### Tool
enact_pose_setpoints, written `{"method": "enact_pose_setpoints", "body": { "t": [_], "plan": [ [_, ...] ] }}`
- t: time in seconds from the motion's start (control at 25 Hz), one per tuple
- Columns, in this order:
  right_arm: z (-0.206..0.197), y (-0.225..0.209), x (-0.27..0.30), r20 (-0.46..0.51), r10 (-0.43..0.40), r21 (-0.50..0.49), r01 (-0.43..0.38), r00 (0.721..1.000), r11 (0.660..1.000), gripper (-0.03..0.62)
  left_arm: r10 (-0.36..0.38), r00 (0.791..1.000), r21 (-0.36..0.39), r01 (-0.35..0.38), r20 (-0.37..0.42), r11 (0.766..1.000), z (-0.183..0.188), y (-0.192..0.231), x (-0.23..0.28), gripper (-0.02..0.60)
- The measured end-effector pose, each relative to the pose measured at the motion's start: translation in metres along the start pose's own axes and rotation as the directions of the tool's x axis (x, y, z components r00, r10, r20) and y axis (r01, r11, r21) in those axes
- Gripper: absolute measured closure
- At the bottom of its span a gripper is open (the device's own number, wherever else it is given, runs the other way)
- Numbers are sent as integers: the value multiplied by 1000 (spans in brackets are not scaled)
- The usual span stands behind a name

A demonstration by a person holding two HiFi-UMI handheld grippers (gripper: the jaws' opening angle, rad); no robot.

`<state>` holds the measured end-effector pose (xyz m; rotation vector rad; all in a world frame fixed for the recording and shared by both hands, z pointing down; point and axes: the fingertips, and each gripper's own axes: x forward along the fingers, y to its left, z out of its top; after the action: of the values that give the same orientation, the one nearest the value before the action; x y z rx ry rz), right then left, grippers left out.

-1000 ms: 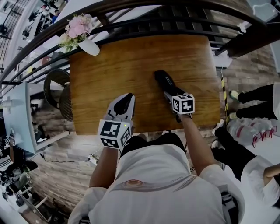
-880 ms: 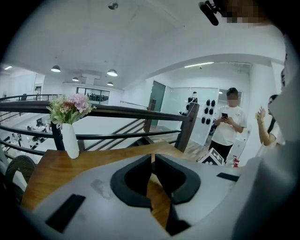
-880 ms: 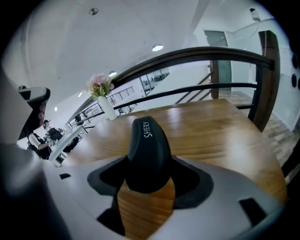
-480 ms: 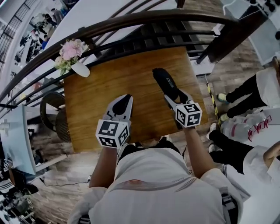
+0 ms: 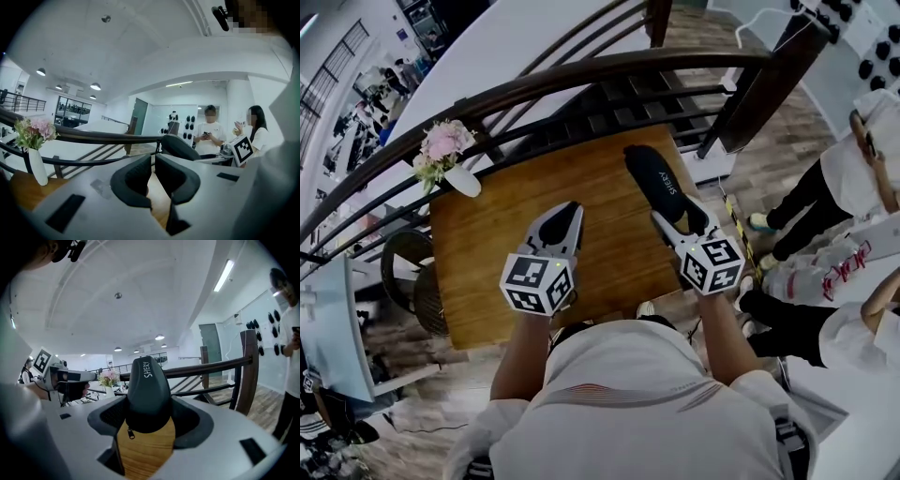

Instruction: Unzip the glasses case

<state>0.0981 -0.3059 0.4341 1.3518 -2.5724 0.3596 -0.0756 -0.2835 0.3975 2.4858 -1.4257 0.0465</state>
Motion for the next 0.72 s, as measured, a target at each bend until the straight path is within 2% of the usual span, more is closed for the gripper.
{"method": "enact_pose_setpoints", "body": {
  "t": [0.12,0.24,0.32,0.4,0.48,0.6,0.72],
  "plan": [
    [11,2,-8,30,9,-28,-8,1000,1000,250,-62,998,-32,63,13,998,3,-15,5,548],
    [25,8,-13,62,31,-66,-27,998,997,250,-175,984,-87,176,18,980,8,-35,10,529],
    [36,14,-17,85,57,-98,-48,995,994,250,-272,962,-142,273,29,951,14,-49,13,411],
    [47,24,-20,109,95,-132,-80,989,988,250,-350,935,-194,353,51,915,20,-60,14,355],
    [54,37,-23,128,146,-184,-121,981,976,250,-410,909,-248,416,80,875,26,-68,15,326],
    [60,62,-25,133,234,-289,-189,963,939,249,-469,874,-318,484,128,815,37,-75,18,307],
    [61,81,-27,136,306,-354,-242,942,903,249,-497,853,-354,519,159,778,46,-80,20,299]
  ]
}}
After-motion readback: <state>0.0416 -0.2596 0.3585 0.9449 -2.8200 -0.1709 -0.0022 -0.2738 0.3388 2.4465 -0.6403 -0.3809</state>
